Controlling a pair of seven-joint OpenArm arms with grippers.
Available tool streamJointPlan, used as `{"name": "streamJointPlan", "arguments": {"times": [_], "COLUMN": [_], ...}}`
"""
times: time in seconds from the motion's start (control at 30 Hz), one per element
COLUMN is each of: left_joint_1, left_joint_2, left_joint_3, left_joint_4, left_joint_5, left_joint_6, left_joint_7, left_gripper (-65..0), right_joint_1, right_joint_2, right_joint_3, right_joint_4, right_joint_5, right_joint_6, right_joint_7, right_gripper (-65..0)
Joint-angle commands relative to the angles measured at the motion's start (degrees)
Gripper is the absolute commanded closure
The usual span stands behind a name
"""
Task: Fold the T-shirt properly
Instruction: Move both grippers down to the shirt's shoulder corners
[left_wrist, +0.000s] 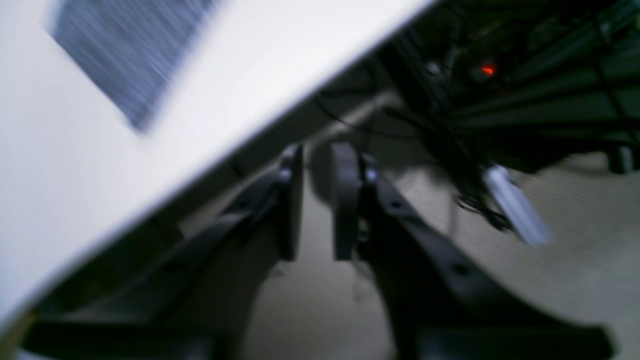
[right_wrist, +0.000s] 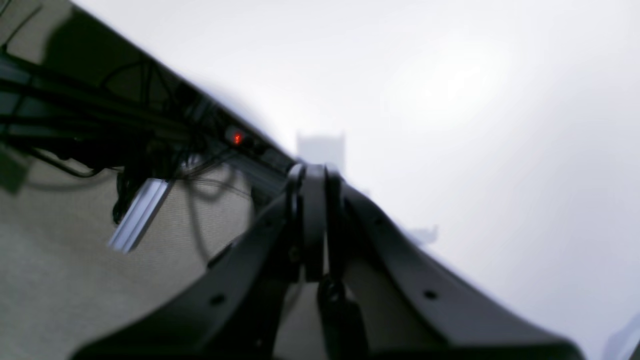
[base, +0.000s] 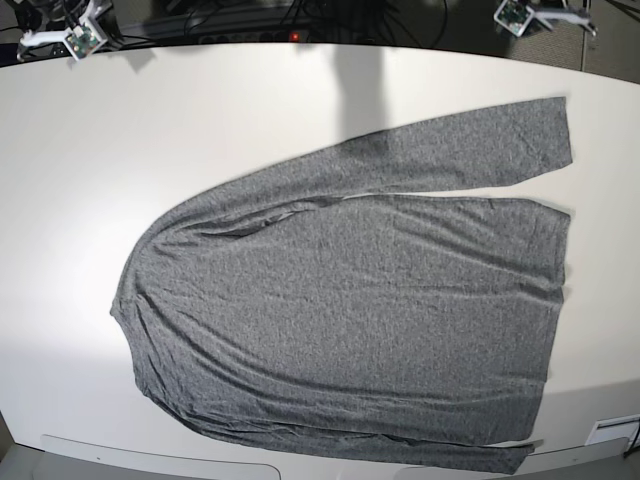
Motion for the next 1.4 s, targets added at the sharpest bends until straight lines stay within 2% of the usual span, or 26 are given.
{"name": "streamJointPlan", "arguments": {"times": [0.0, 0.1, 0.17, 0.23, 0.37, 0.5, 0.6, 0.7, 0.97, 1.23, 1.3, 1.37], "left_joint_1": [-0.8, -4.7, -7.2, -9.7, -14.1, -17.0, -18.5, -20.7, -27.6, -29.9, -29.8, -29.8], "left_joint_2": [-0.8, -2.3, -3.4, -4.8, -8.5, -14.1, -18.0, -20.1, -20.2, -20.2, -20.2, -20.2], "left_joint_3": [0.0, 0.9, 1.7, 2.6, 4.4, 6.3, 8.9, 11.8, 13.6, 13.6, 13.6, 13.6], "left_joint_4": [0.8, 0.8, 0.8, 0.8, 0.8, -0.4, -3.5, -8.2, -20.1, -25.5, -25.6, -25.6], "left_joint_5": [1.2, 4.6, 6.1, 7.3, 8.6, 8.9, 8.8, 8.9, 8.9, 8.9, 8.9, 8.7], "left_joint_6": [0.1, -0.3, -1.7, -4.1, -8.7, -12.3, -12.7, -12.7, -12.7, -12.7, -14.2, -14.9], "left_joint_7": [-0.4, 0.2, 0.2, 0.0, 0.0, 0.0, 0.0, -0.1, -0.1, -0.4, -0.2, 1.4], "left_gripper": [-18.6, -20.7, -20.7, -20.7, -20.7, -20.7, -20.7, -20.7, -20.7, -20.6, -17.4, -10.8], "right_joint_1": [-0.7, -0.7, -0.7, -0.7, -0.7, -0.7, -0.7, -0.7, 0.5, 1.2, 1.2, 1.2], "right_joint_2": [1.5, 4.8, 6.9, 8.8, 10.9, 10.9, 10.9, 10.9, 10.9, 10.9, 10.9, 10.9], "right_joint_3": [0.7, 0.5, 0.3, 0.3, 0.3, 0.3, 0.3, 0.3, 0.3, 0.3, 0.3, 0.3], "right_joint_4": [1.6, 2.2, 2.2, 2.2, 2.2, 2.2, 2.2, 2.2, 2.2, 2.2, 2.2, 2.2], "right_joint_5": [0.4, 0.4, 0.4, 0.5, 0.5, 0.8, 0.8, 0.4, 0.4, 0.4, 0.4, 0.4], "right_joint_6": [-0.3, -0.2, -0.2, -0.2, -0.8, -1.5, -1.5, -1.5, -1.5, -1.4, -1.4, -1.4], "right_joint_7": [0.5, 0.8, 1.3, 1.4, 1.7, 2.3, 2.2, 2.3, 2.3, 2.6, 2.7, 2.7], "right_gripper": [-3.7, -17.1, -27.0, -32.2, -32.3, -32.3, -32.3, -32.3, -32.3, -32.3, -32.3, -32.3]}}
